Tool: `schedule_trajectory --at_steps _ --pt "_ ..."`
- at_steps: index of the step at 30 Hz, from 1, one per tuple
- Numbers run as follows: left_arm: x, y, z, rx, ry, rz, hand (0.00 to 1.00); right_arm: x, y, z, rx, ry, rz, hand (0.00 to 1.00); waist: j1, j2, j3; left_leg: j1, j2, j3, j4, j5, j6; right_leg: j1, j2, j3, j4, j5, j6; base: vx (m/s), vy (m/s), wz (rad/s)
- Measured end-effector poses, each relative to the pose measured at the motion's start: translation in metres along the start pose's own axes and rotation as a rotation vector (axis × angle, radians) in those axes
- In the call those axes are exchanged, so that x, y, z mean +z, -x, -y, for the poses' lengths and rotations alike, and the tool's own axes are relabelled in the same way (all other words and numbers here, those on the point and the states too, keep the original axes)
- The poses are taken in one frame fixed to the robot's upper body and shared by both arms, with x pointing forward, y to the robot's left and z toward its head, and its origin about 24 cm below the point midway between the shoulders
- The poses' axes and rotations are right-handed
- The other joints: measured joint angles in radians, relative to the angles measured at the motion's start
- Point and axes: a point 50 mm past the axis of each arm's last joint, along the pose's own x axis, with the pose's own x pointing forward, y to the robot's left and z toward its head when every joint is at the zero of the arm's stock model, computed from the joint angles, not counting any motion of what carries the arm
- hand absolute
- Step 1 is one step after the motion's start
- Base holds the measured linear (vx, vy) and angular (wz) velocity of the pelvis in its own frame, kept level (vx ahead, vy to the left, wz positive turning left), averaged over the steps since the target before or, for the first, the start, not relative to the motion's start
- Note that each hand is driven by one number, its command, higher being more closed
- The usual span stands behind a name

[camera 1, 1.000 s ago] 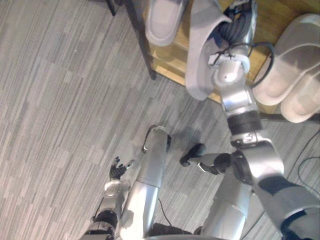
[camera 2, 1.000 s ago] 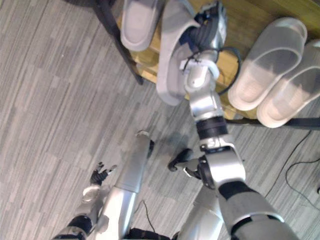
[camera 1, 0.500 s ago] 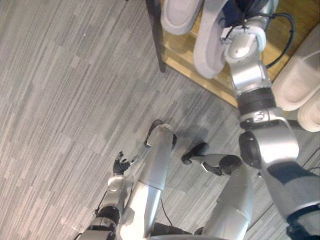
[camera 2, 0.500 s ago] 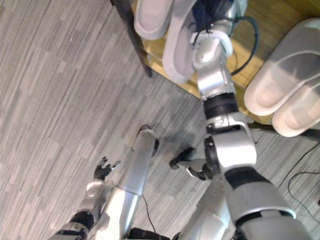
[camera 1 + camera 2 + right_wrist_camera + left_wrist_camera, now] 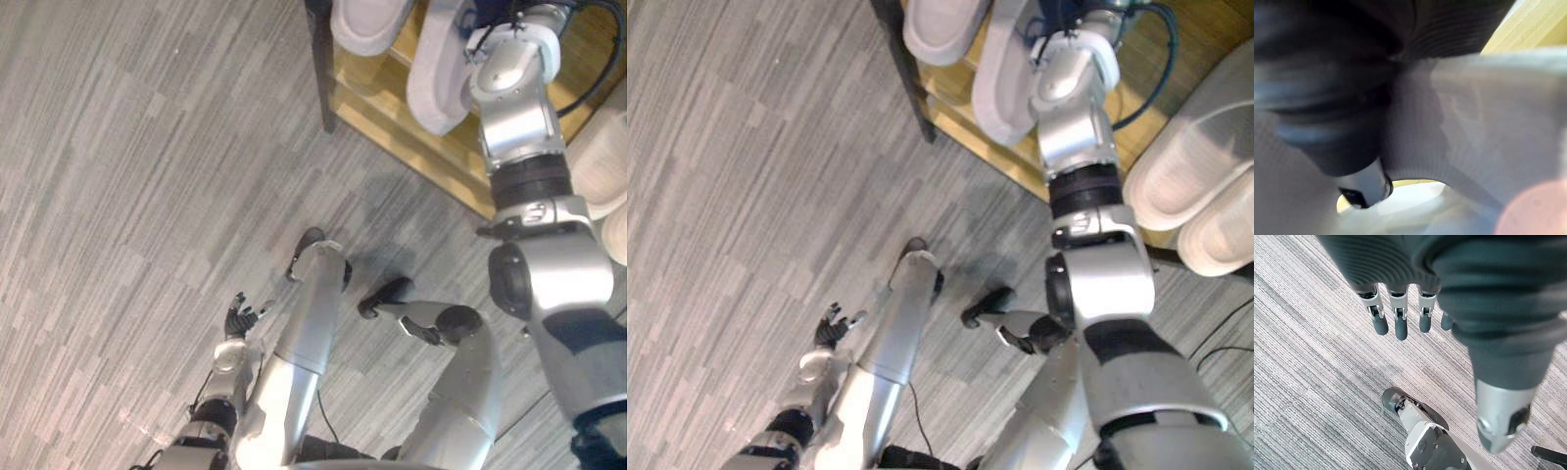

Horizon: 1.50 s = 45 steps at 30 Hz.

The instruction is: Organize the slippers on the shoe rack

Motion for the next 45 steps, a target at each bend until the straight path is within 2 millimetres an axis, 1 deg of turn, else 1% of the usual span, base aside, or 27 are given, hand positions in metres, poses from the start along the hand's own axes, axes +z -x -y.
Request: schedule_trajectory --at_steps 6,10,17,21,23,24,26,32,37,39,41,42,43,44,45 --pt "0.0 0.0 0.0 0.0 0.002 0.002 0.0 0.0 0.0 0.0 0.005 -0.018 -0.01 0.0 0.0 0.0 0.0 0.004 0.002 0.004 -0.004 0.002 0.0 0.0 0.0 0.003 -0.001 0.0 0.0 -0.02 0.061 -0.01" --pt "0.0 0.0 0.0 0.003 0.012 0.001 0.0 -0.002 0.002 -0.002 0.015 -0.033 -0.025 0.0 0.0 0.0 0.0 0.012 0.006 0.011 -0.006 0.005 -0.005 0.001 0.001 0.01 -0.002 0.001 -0.002 -0.02 0.057 -0.03" --pt "0.004 -0.001 0.0 0.006 0.041 0.01 0.0 -0.023 0.024 -0.017 0.089 -0.023 -0.08 0.0 -0.003 0.0 0.0 0.062 0.027 0.023 -0.018 0.005 -0.005 0.04 0.018 0.018 -0.02 0.002 -0.003 -0.02 0.06 -0.07" --pt "0.004 -0.001 -0.001 0.008 0.044 0.011 0.0 -0.023 0.034 -0.02 0.1 -0.047 -0.075 0.0 -0.009 0.0 0.0 0.079 0.038 0.03 -0.032 0.003 0.001 0.053 0.025 0.018 -0.034 0.004 0.0 -0.03 0.059 -0.07" --pt "0.004 -0.001 -0.002 0.013 0.049 0.01 0.0 -0.023 0.036 -0.02 0.101 -0.05 -0.074 0.0 -0.01 0.0 0.0 0.081 0.042 0.03 -0.033 0.006 -0.004 0.055 0.03 0.018 -0.038 0.007 -0.005 -0.02 0.053 -0.04" --pt "0.003 -0.001 -0.003 0.017 0.048 0.007 0.0 -0.023 0.039 -0.022 0.107 -0.058 -0.081 0.0 -0.019 0.0 0.0 0.084 0.044 0.031 -0.033 0.006 -0.004 0.057 0.032 0.018 -0.039 0.008 -0.007 -0.02 0.063 -0.05" --pt "0.002 0.0 -0.004 0.019 0.047 0.005 0.0 -0.022 0.04 -0.024 0.112 -0.065 -0.084 0.0 -0.022 0.0 0.0 0.086 0.047 0.033 -0.034 0.006 -0.004 0.058 0.032 0.019 -0.04 0.01 -0.011 -0.01 0.054 -0.05" --pt "0.002 -0.001 -0.005 0.026 0.066 0.001 0.0 -0.035 0.053 -0.03 0.142 -0.051 -0.118 0.0 -0.024 -0.002 -0.001 0.108 0.06 0.035 -0.049 0.006 -0.004 0.074 0.048 0.018 -0.059 0.014 -0.01 -0.02 0.049 -0.05" --pt "0.001 -0.001 -0.007 0.034 0.078 -0.003 0.0 -0.032 0.057 -0.033 0.151 -0.065 -0.122 0.0 -0.03 -0.002 -0.001 0.109 0.063 0.036 -0.053 0.006 -0.005 0.074 0.051 0.018 -0.062 0.016 -0.014 -0.02 0.046 -0.02" --pt "0.001 -0.001 -0.008 0.035 0.079 -0.004 0.0 -0.026 0.061 -0.031 0.143 -0.109 -0.099 0.0 -0.034 -0.002 -0.001 0.112 0.065 0.037 -0.06 0.008 -0.008 0.076 0.053 0.017 -0.068 0.02 -0.013 -0.02 0.052 -0.01" --pt "0.001 -0.001 -0.008 0.037 0.083 -0.006 0.0 -0.023 0.065 -0.03 0.139 -0.128 -0.087 0.0 -0.036 -0.002 -0.001 0.121 0.066 0.036 -0.07 0.011 -0.008 0.084 0.057 0.016 -0.079 0.025 -0.008 -0.02 0.044 0.0" --pt "0.001 0.0 -0.009 0.039 0.084 -0.006 0.0 -0.023 0.073 -0.029 0.14 -0.153 -0.083 0.0 -0.039 -0.006 -0.003 0.137 0.069 0.037 -0.081 0.012 -0.008 0.098 0.063 0.016 -0.091 0.028 -0.007 -0.02 0.04 0.0" --pt "0.001 0.0 -0.009 0.04 0.083 -0.007 0.0 -0.022 0.075 -0.029 0.14 -0.163 -0.082 0.0 -0.042 -0.008 -0.004 0.141 0.07 0.036 -0.085 0.012 -0.008 0.103 0.065 0.015 -0.094 0.028 -0.007 -0.02 0.039 0.0" --pt "0.0 0.0 -0.012 0.045 0.08 -0.008 0.0 -0.02 0.082 -0.029 0.142 -0.188 -0.079 0.0 -0.046 -0.018 -0.01 0.151 0.07 0.039 -0.095 0.013 -0.008 0.11 0.066 0.016 -0.102 0.028 -0.006 -0.02 0.031 0.01" --pt "-0.002 0.001 -0.015 0.053 0.076 -0.011 0.0 -0.017 0.09 -0.027 0.138 -0.242 -0.075 0.0 -0.055 -0.033 -0.018 0.159 0.071 0.043 -0.113 0.019 -0.007 0.113 0.067 0.017 -0.115 0.03 -0.004 0.0 0.0 0.0"
